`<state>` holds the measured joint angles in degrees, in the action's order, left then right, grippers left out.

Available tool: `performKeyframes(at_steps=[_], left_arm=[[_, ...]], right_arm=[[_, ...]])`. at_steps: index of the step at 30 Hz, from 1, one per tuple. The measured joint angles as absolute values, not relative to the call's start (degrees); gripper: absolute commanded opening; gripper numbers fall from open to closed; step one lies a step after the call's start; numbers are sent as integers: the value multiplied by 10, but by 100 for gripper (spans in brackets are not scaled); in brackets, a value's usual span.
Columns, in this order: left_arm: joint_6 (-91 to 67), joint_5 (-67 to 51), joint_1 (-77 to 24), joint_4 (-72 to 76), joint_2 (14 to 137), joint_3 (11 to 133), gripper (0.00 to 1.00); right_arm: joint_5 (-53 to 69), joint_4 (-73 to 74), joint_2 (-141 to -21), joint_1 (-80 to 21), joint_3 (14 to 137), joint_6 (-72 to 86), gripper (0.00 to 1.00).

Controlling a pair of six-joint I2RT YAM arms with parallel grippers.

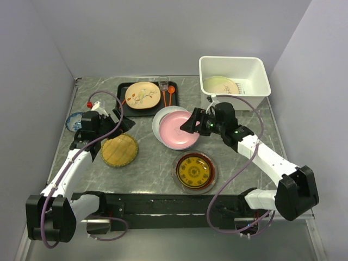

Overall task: Place the plates into the plastic bin on the countertop
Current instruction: Pick up the plate at the center of the board.

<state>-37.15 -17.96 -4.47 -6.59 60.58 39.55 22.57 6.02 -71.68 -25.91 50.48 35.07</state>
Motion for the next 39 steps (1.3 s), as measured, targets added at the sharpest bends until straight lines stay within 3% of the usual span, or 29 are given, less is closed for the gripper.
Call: performKeyframes(at_steps=[39], left_arm=[[-335, -95, -45, -223, 511, 451, 99]], right_arm=[[257, 0, -1072, -497, 726, 387, 80]])
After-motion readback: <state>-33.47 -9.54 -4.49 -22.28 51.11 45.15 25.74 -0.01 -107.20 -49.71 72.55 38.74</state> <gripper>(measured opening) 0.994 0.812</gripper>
